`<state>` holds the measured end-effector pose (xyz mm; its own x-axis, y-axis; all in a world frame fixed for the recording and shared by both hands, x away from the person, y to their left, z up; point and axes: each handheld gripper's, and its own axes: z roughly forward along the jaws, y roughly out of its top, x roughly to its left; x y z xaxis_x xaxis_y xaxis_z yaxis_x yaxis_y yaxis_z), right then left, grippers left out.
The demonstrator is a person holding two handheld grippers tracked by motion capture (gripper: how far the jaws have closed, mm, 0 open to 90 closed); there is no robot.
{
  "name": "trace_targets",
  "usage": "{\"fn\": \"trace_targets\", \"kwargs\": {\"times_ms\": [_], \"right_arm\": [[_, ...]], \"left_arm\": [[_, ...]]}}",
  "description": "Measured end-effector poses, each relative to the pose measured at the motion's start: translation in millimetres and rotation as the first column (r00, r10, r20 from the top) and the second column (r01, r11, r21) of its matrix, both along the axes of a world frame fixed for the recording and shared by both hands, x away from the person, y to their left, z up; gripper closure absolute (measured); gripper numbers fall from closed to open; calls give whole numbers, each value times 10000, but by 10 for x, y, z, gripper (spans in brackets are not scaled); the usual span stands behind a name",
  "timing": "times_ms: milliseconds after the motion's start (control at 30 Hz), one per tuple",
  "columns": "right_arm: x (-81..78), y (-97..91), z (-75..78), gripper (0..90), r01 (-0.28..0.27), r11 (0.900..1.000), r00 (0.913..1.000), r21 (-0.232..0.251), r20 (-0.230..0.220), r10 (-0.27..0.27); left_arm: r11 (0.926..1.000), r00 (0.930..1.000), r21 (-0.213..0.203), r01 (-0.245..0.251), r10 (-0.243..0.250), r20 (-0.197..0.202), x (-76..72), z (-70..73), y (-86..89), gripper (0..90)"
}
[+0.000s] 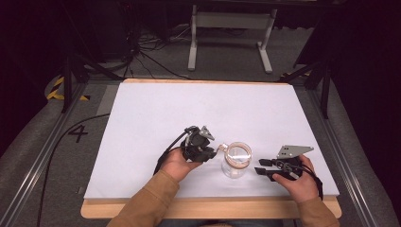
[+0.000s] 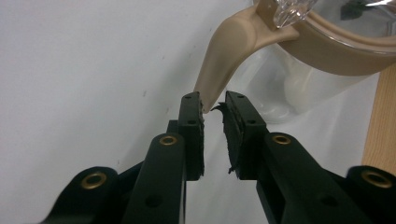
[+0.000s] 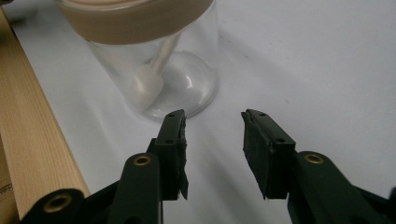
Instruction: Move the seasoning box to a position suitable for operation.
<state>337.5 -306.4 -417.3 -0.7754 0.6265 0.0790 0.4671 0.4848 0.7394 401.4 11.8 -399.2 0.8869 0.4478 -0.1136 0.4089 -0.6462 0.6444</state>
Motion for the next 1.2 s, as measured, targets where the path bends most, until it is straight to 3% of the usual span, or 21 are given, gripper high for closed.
{"fn": "trace_targets", "kwargs": {"times_ms": [133, 200, 533, 800, 1033, 1200], "right_arm": [[-10, -1, -6, 605, -1, 10000, 10000, 3, -13, 1], [-19, 6, -11, 605, 2, 10000, 10000, -11, -18, -2], [-122, -47, -21, 605, 184, 9998, 9998, -38, -22, -185], [-328, -218, -26, 605, 880, 9961, 9961, 67, -5, -880], [-385, -289, -31, 608, 1199, 9927, 9928, 84, 5, -1199], [-358, -229, -41, 615, 1031, 9946, 9947, 69, 33, -1031]], "left_arm": [[9999, 9999, 91, 102, -102, 49, -10, -11, -37, 826], [9996, 9995, 262, 110, -118, 298, -15, -8, -61, 841], [9997, 9993, 195, 125, -132, 354, 94, -12, -121, 851], [9994, 9987, 222, 281, -290, 420, 262, -12, -239, 861], [9992, 9949, 142, 374, -386, 928, 320, -54, -326, 860], [9995, 9981, -27, 327, -325, 533, 327, -38, -276, 848]]}}
